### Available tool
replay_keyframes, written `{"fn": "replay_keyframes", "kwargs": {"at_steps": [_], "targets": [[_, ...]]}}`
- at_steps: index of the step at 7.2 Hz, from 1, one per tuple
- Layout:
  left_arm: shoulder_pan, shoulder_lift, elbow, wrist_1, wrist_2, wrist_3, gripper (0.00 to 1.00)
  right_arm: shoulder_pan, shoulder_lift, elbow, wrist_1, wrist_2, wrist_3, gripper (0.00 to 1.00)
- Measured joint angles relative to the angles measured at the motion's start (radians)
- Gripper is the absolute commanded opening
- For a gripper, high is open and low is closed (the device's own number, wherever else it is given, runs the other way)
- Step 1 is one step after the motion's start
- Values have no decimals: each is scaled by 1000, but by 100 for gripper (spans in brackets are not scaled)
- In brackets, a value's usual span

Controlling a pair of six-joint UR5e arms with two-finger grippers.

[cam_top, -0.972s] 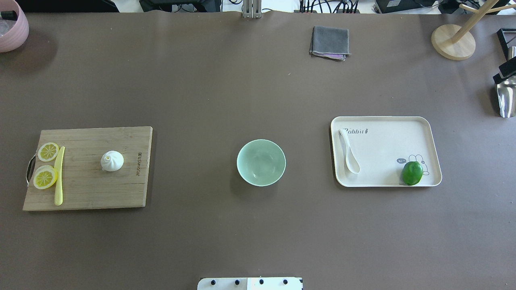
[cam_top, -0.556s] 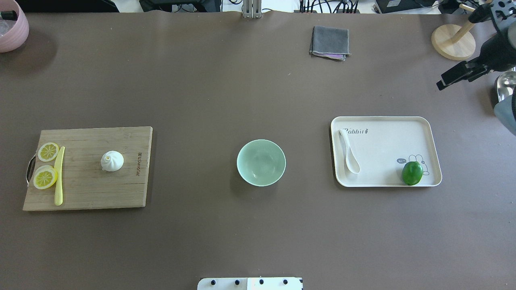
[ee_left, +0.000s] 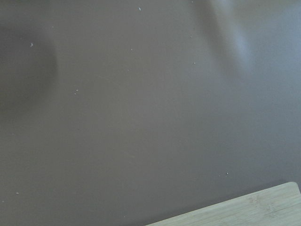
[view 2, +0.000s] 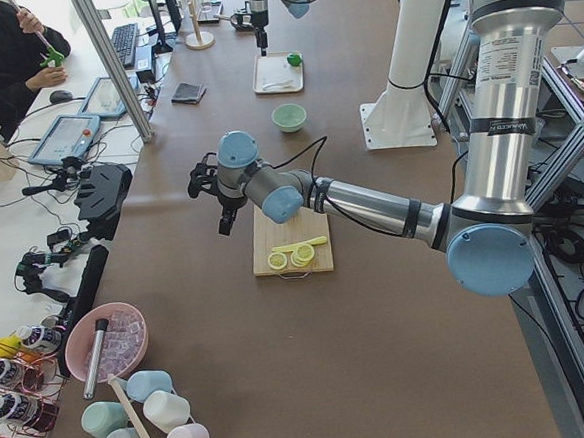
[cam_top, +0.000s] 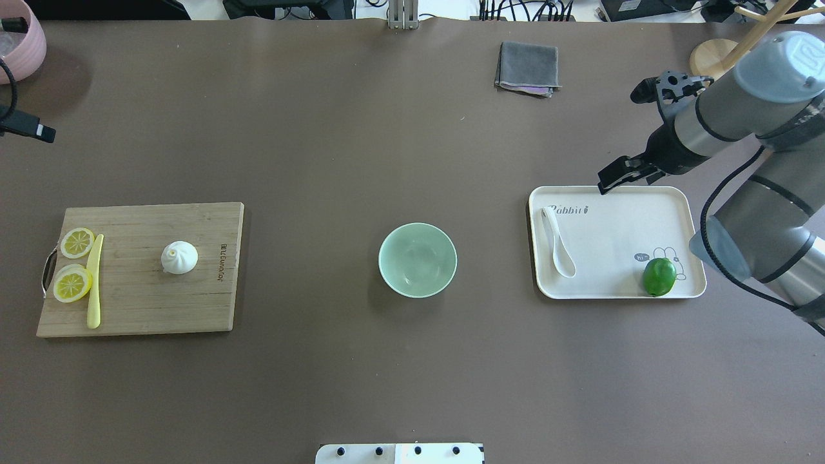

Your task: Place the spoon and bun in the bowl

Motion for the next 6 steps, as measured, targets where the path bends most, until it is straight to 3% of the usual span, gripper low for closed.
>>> {"fn": "replay_keyframes", "kwargs": {"at_steps": [1,2,3,4,6], "targets": [[11,-1,0,-2,0,-1,98,-56,17,-11,-1,-49,23,99],[18,-1,1,-4,0,-1,98,-102,41,-38,-1,-85,34,91],[22,-1,2,-11,-1,-1,98,-131,67,-77,2,-102,49,74],[24,-1,5,-21,-1,-2,98,-150,92,-107,4,-108,86,68],[25,-2,10,-28,-3,-1,98,-174,121,-126,4,-110,158,67]]}}
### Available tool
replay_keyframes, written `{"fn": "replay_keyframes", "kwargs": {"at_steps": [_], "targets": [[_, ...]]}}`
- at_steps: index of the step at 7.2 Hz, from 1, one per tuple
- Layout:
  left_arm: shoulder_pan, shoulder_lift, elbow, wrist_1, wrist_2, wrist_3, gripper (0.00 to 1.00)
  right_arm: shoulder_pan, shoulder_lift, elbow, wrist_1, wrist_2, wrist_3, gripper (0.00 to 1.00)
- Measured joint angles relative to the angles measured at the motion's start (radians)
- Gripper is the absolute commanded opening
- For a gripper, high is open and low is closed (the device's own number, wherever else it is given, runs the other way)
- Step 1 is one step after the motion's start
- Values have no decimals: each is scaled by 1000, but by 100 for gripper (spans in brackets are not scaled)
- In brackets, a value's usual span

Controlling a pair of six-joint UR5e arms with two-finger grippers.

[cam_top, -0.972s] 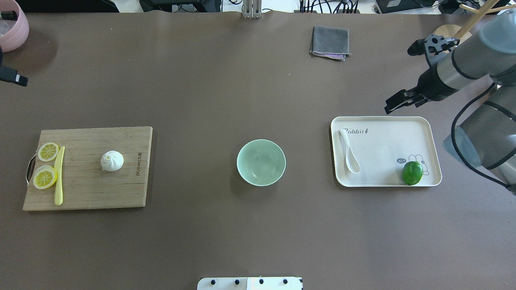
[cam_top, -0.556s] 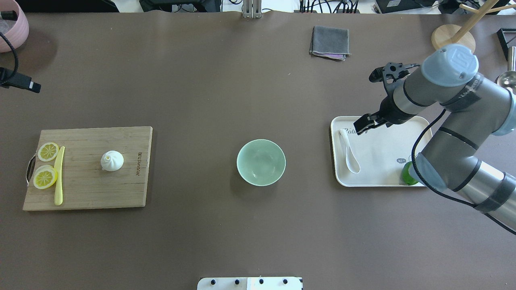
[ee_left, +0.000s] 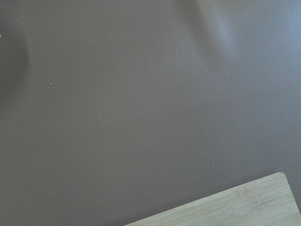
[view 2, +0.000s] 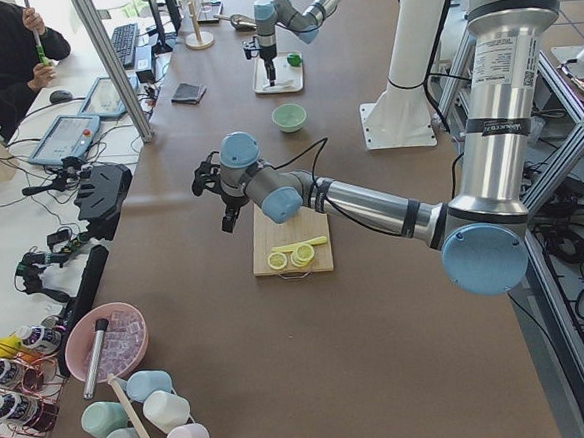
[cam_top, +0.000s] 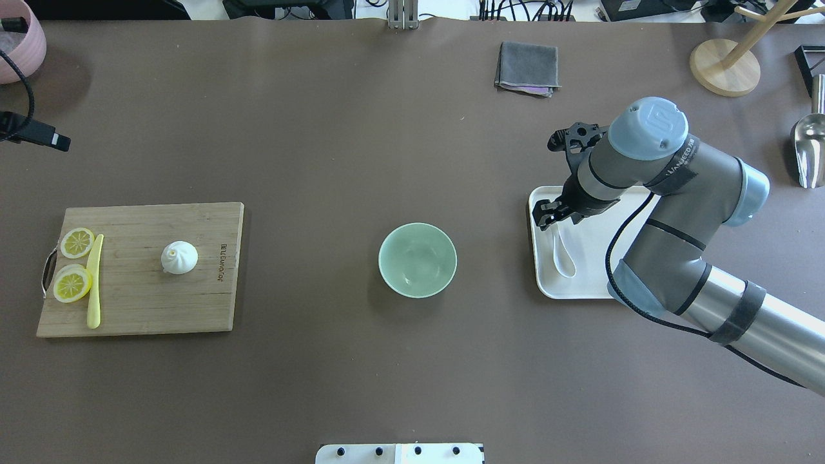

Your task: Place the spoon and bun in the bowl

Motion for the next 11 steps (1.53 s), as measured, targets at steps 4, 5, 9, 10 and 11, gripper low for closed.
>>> {"fn": "replay_keyframes", "kwargs": {"at_steps": [4,5,9,10,11], "targets": [[1,-10,-1,-1,-7,-2,98,-10,-7,-10,-1,-1,19,20],[1,-12,0,-1,-7,-2,97,-10,-8,-14,-2,-2,20,0],[60,-48,6,1,-2,-78,94,9,1,-3,-6,8,36,0],[97,-73,6,2,2,-135,94,24,3,11,-11,14,39,0],[158,-108,4,4,27,-212,94,40,4,30,-14,26,53,0]]}}
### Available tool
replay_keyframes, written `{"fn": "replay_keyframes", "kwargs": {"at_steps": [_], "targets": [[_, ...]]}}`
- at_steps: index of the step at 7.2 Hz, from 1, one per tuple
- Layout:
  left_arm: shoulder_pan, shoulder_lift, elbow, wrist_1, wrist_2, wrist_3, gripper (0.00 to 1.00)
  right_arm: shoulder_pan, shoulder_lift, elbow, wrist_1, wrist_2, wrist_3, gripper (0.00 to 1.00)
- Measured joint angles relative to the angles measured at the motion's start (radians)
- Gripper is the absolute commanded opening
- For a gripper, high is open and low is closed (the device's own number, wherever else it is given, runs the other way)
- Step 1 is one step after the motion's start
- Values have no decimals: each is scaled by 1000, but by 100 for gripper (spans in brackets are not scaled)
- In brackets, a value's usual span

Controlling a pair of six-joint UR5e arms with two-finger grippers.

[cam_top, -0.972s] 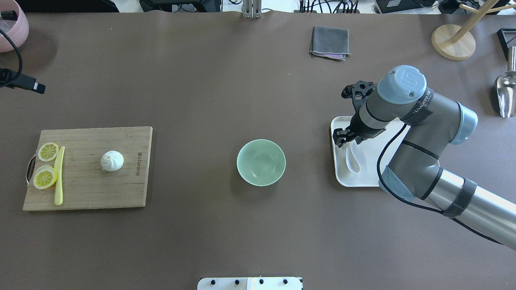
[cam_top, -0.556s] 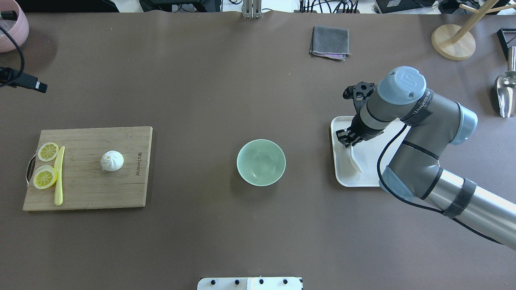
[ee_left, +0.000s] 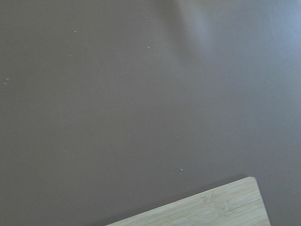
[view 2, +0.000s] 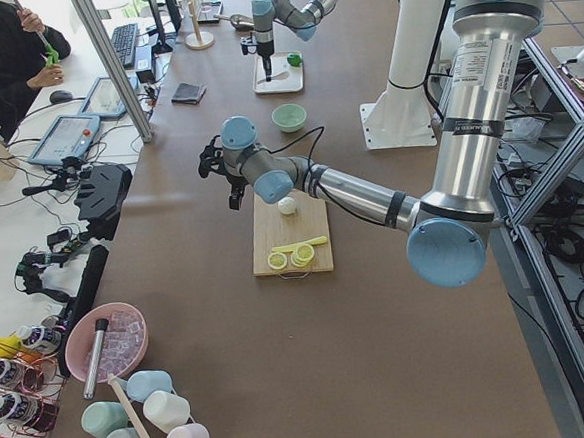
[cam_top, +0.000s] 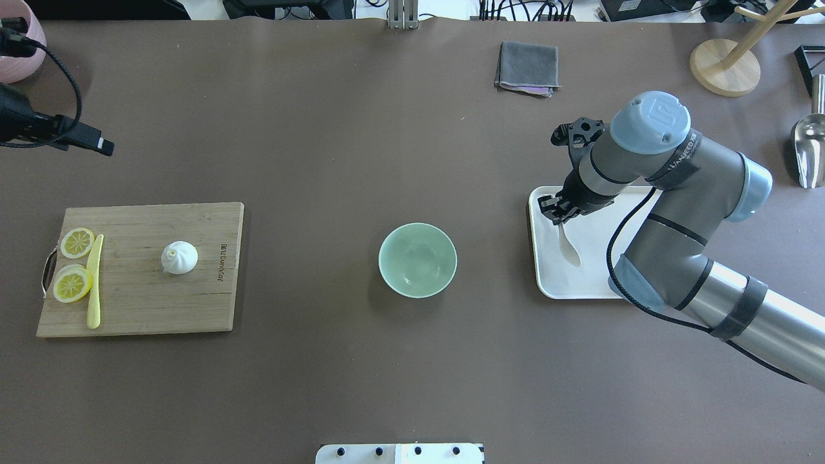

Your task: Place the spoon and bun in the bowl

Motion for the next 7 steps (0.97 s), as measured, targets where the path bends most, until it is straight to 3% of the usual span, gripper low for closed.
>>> {"fn": "replay_keyframes", "kwargs": {"at_steps": [3,7], "targets": [[243,-25,-20,-2,231,-141,94,18,32,56,-11,17,100,0],[363,85,-72,-11,351,-136,94,17,119,69,-87,21,134,0]]}}
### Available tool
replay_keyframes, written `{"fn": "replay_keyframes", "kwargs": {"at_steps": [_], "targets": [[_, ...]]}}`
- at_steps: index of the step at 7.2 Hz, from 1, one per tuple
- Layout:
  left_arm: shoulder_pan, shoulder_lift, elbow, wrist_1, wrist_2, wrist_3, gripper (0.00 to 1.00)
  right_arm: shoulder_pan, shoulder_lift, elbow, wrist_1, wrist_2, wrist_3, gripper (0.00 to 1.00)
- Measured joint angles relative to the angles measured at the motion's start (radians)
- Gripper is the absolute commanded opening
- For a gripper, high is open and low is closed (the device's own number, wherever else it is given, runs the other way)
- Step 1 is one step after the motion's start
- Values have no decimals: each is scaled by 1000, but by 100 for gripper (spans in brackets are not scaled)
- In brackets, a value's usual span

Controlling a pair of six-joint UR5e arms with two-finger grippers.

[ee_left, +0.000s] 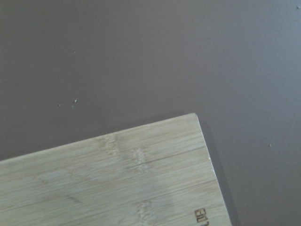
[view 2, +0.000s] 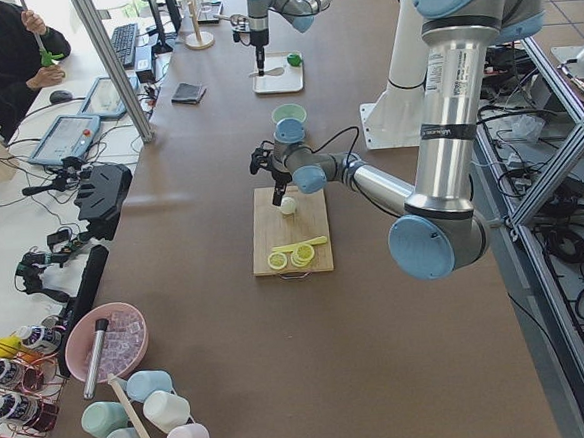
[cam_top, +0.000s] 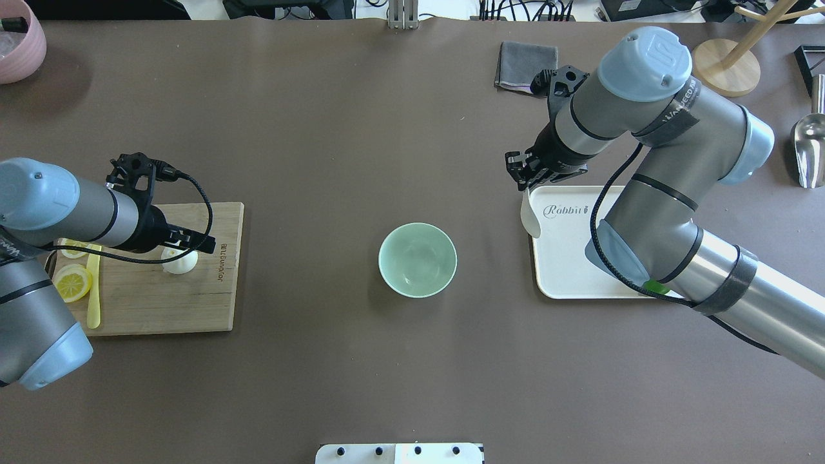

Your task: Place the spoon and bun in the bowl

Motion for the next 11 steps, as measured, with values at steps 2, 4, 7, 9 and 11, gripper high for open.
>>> {"fn": "replay_keyframes", "kwargs": {"at_steps": [2,4,7,9,11], "targets": [[10,25,-3,-1,8,4,57,-2,22,1,-4,0,6,0],[12,39,-4,-1,8,9,0,-12,52,-2,-6,0,36,0],[7,36,-36,5,-12,8,0,-50,77,-4,-4,-4,53,0],[-70,5,-70,16,-126,8,0,-86,95,-10,0,-15,81,0],[-143,-104,-74,91,-207,7,0,-143,139,-42,9,-57,111,0]]}}
